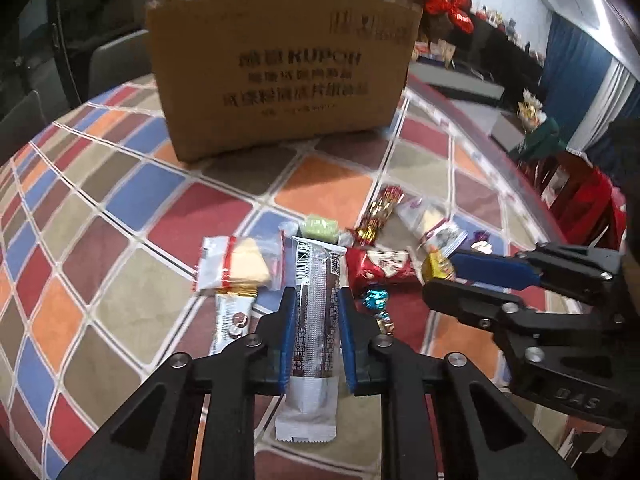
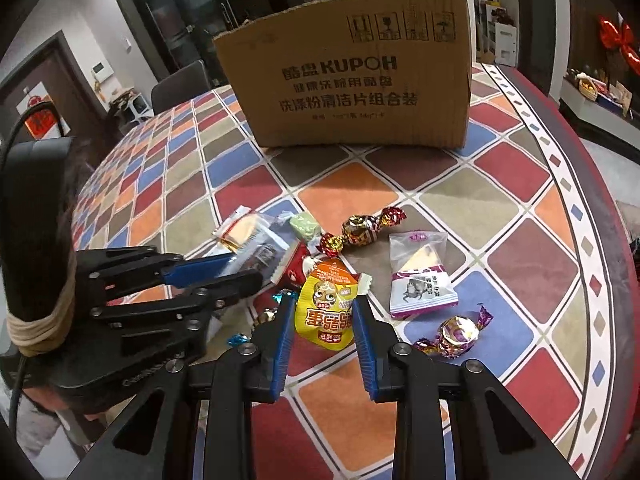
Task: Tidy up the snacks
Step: 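Grasp the white-wrapped bar with the left gripper while the right grasps the orange candy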
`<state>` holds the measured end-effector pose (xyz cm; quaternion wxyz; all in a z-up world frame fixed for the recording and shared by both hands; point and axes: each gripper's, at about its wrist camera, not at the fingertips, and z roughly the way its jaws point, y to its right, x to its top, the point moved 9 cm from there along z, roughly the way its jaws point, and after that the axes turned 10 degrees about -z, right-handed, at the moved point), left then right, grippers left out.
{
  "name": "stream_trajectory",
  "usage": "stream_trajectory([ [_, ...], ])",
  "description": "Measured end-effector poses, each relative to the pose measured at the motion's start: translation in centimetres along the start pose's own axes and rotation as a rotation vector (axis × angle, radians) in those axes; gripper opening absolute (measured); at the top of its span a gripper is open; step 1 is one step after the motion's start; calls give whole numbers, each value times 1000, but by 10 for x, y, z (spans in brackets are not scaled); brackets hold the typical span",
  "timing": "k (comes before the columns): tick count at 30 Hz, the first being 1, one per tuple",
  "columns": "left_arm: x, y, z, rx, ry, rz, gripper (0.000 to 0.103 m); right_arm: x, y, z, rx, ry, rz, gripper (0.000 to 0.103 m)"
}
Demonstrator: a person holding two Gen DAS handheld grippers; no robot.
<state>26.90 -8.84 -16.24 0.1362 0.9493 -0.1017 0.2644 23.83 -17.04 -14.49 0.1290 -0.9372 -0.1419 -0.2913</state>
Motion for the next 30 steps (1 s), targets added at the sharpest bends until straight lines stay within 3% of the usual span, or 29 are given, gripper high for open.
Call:
stream_trajectory([
  [10, 35, 12, -61, -6, 173, 17, 20, 26, -14, -37, 11, 97, -35, 29],
  [12, 42, 15, -68, -7, 195, 28, 20, 34, -15, -48, 2, 129, -50, 18],
  [16, 50, 15, -75, -2, 216, 28, 20, 46, -18, -58, -15, 154, -81, 11],
  [23, 34, 18, -69, -8, 189, 29, 20, 35, -5, -48, 0, 104, -18, 12],
  [27, 17, 17, -70, -1, 181, 22, 20, 19, -17, -43, 28, 58, -52, 13],
  [30, 4, 15, -75, 15, 191, 23, 20, 7, -25, -41, 39, 25, -74, 27],
])
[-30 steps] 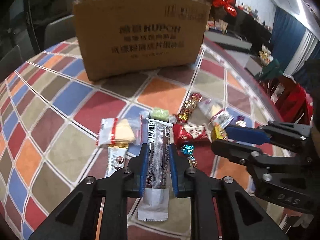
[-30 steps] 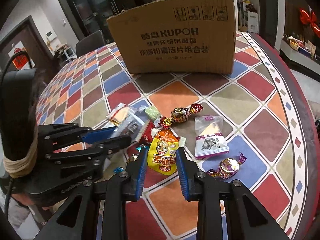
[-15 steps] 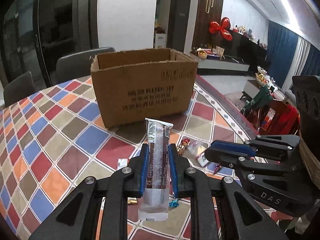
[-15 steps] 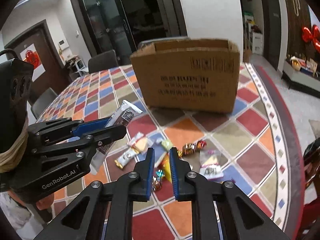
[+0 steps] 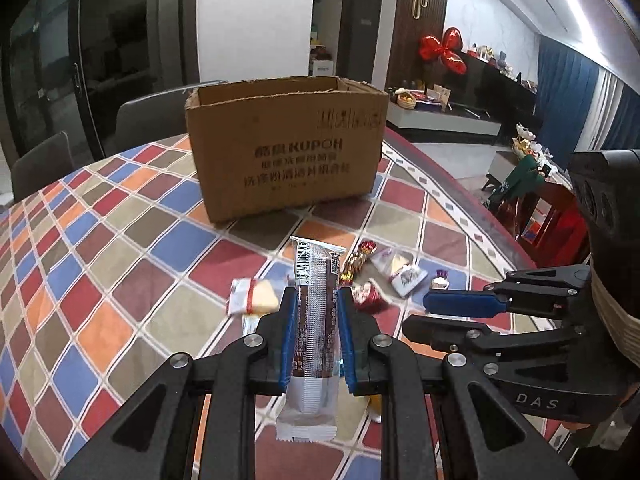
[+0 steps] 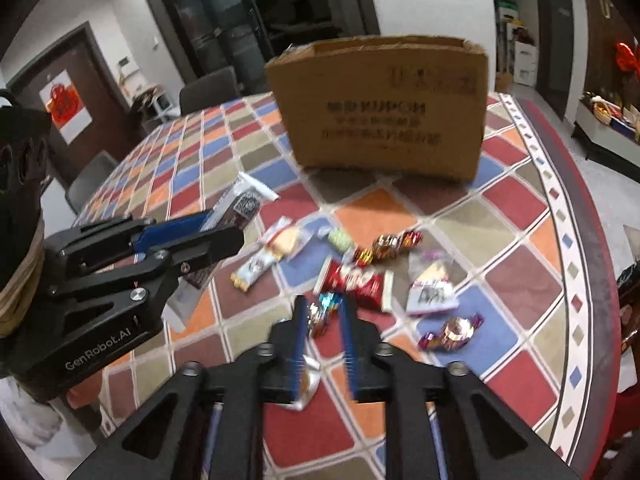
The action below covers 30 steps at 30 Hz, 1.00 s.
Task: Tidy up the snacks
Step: 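Grasp the white-wrapped bar with the left gripper while the right grasps the orange candy, then carry the bar and orange candy into the box and open both grippers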
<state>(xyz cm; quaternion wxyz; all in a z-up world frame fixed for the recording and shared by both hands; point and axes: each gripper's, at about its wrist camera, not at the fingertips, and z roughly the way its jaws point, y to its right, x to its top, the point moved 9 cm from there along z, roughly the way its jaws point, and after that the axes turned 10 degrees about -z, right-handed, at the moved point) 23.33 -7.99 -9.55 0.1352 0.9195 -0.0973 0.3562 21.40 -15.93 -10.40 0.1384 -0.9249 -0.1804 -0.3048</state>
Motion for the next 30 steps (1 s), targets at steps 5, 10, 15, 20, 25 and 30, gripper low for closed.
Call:
stream_trajectory([
  [5, -18, -2, -7, 6, -4, -6, 20, -16, -17, 1, 16, -8, -28, 27],
  [10, -36, -6, -7, 7, -28, -19, 20, -36, -32, 9, 53, -54, -46, 27],
  [15, -48, -13, -2, 12, -57, -47, 20, -48, -40, 20, 83, -92, -48, 27],
  [20, -56, -17, 1, 17, -71, -52, 20, -54, -41, 30, 79, -123, -52, 27],
  [25, -59, -19, 4, 18, -79, -57, 20, -55, -39, 38, 72, -141, -51, 27],
  [30, -59, -20, 5, 21, -80, -57, 20, -57, -38, 43, 75, -151, -51, 25],
])
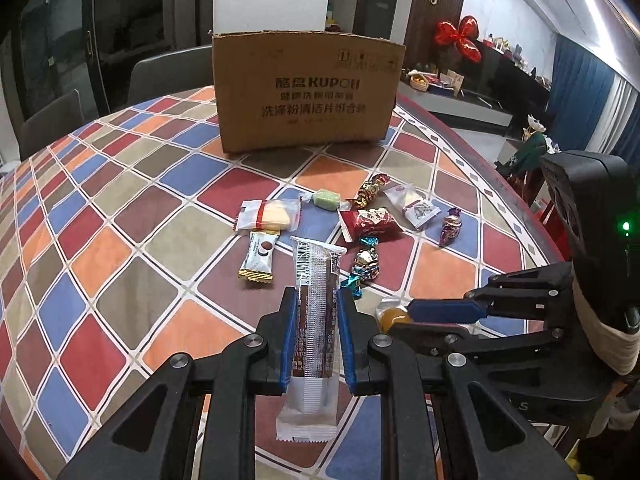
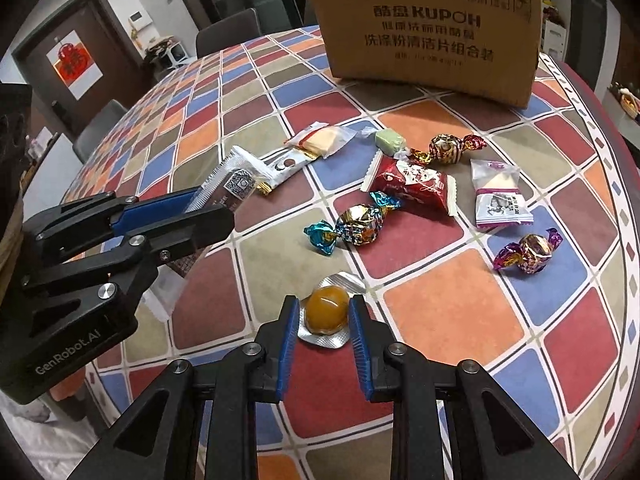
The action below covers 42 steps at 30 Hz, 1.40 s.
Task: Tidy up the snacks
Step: 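Carry the bar and orange candy into the box and open both grippers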
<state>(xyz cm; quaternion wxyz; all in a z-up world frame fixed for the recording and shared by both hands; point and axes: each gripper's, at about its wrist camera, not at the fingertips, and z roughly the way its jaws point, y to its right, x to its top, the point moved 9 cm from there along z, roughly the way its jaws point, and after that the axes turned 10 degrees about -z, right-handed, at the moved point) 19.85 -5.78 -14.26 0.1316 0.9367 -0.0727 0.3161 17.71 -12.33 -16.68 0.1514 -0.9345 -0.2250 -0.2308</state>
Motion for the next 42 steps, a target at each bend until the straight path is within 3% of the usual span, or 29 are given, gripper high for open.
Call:
stream_trajectory([
  [10, 13, 4, -8, -6, 39, 9, 20, 11, 5, -18, -33, 70, 3, 19],
  [12, 18, 6, -10, -10, 50, 12, 20, 16, 6, -25, -39, 93, 4, 8],
  [14, 21, 7, -12, -15, 58, 10, 20, 20, 6, -29, -40, 99, -6, 7],
  [19, 17, 7, -12, -6, 55, 19, 20, 13, 7, -24, -50, 70, -11, 8],
  [21, 14, 8, -10, -12, 44, 17, 20, 10, 8, -23, -46, 66, -3, 16],
  [23, 12, 7, -9, -9, 40, 15, 20, 8, 6, -21, -43, 66, -5, 30],
  [34, 9, 1, -5, 1, 27, 2, 20, 2, 10, 4, -54, 9, -1, 30],
  [42, 8, 1, -4, 0, 25, 3, 20, 3, 7, 4, -57, 28, -28, 25],
])
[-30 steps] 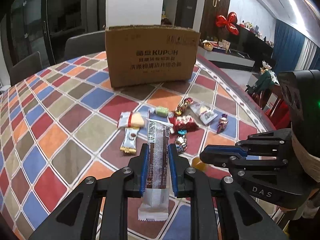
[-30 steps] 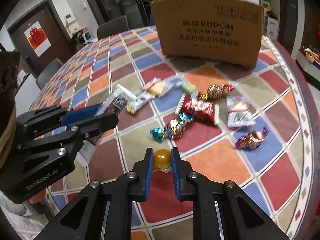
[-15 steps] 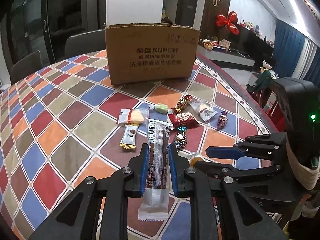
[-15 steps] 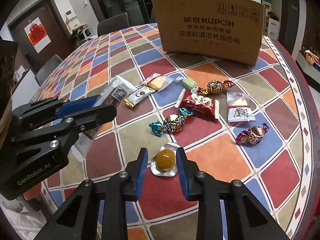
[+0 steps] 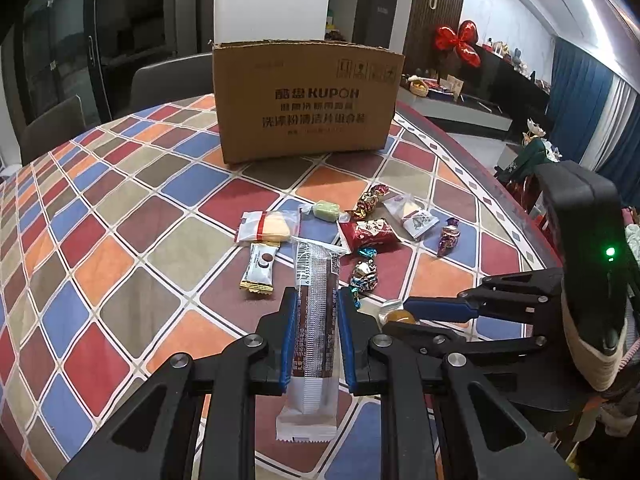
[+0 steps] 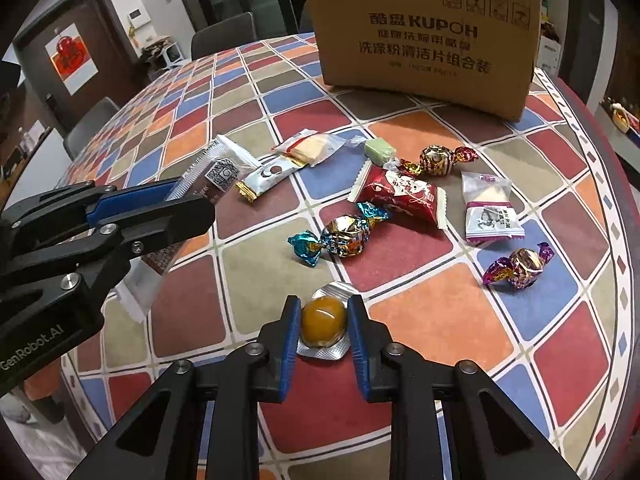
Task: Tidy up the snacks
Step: 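Carry the bar and orange candy into the box and open both grippers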
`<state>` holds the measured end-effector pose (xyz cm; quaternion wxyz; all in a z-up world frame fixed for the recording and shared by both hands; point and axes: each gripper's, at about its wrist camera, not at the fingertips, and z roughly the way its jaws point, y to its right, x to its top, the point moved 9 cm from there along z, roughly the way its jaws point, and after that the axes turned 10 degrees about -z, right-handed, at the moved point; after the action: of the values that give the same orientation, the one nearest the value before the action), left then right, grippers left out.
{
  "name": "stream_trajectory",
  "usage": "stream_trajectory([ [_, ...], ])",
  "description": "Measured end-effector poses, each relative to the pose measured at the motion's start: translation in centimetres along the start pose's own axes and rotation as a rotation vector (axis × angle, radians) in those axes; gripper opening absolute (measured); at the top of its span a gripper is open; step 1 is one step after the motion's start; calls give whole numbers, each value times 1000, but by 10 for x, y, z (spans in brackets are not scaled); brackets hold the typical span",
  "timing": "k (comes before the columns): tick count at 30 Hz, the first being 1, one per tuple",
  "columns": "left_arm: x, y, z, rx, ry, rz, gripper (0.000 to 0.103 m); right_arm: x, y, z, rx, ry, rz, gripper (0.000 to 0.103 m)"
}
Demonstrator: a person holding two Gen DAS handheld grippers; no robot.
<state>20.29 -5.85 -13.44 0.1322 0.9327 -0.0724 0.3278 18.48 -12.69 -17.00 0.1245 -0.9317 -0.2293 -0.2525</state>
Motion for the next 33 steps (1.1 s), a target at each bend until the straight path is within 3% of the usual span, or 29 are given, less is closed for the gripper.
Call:
stream_trajectory([
  [10, 28, 9, -17, -17, 70, 19, 20, 30, 9, -41, -69, 127, -14, 25],
  [24, 137, 25, -49, -37, 233, 90, 20, 129, 53, -119, -207, 354, -38, 25],
  [33, 209, 32, -47, -33, 267, 138, 20, 191, 88, -144, -240, 409, -31, 25],
])
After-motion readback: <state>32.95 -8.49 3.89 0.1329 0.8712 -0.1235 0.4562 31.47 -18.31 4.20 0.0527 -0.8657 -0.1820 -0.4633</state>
